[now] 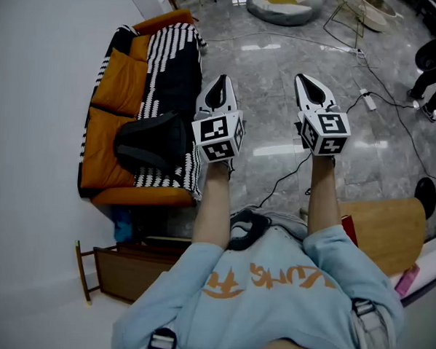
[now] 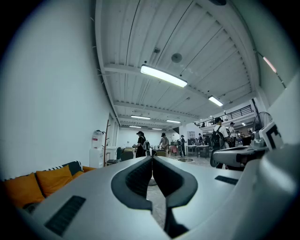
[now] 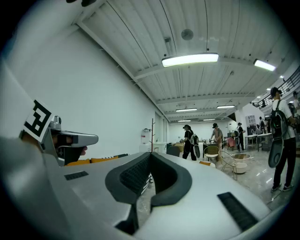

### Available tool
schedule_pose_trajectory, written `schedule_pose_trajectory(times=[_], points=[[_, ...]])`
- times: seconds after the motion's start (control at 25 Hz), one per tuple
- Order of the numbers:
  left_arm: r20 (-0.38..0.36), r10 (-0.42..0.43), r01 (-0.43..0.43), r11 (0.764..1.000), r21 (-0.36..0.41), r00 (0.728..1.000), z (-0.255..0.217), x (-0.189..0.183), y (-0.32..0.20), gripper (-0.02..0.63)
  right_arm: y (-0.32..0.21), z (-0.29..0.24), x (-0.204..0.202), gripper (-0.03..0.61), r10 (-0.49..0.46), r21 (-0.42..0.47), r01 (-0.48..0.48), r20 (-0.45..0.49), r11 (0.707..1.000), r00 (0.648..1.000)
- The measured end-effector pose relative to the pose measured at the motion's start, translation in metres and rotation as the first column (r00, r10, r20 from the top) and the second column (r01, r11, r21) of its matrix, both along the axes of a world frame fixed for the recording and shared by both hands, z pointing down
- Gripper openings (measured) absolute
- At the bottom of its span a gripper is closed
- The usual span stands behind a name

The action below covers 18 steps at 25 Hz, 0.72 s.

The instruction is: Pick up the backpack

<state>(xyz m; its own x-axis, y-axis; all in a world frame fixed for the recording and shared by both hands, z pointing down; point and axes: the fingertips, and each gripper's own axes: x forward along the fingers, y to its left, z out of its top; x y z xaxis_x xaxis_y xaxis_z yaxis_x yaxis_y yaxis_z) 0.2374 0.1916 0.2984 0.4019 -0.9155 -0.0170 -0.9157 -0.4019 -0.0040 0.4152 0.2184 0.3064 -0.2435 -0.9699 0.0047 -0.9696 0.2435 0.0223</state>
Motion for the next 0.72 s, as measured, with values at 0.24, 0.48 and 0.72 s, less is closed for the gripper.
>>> schedule_pose_trajectory(times=[0.24,0.48,0.72], points=[[0.001,0.002,-0.002,1.0,0.002,1.0,-0.002,0.007,-0.005,0.021,-0.005,-0.001,0.006,-0.003,-0.016,0.014,0.016,0.004,1.0,1.0],[0.005,-0.008,0.008,1.0,-0.002,1.0,-0.001,0.005,-0.018,0.021,-0.021,0.007,0.014,-0.003,-0.005,0.003,0.005,0.042,1.0,0.999],[-0.016,-0.015,0.015,1.0,-0.025,1.0,0.014,-0.005,-0.059,0.021,-0.059,0.022,0.015,-0.002,0.016,-0.022,-0.015,0.051,1.0,0.999]])
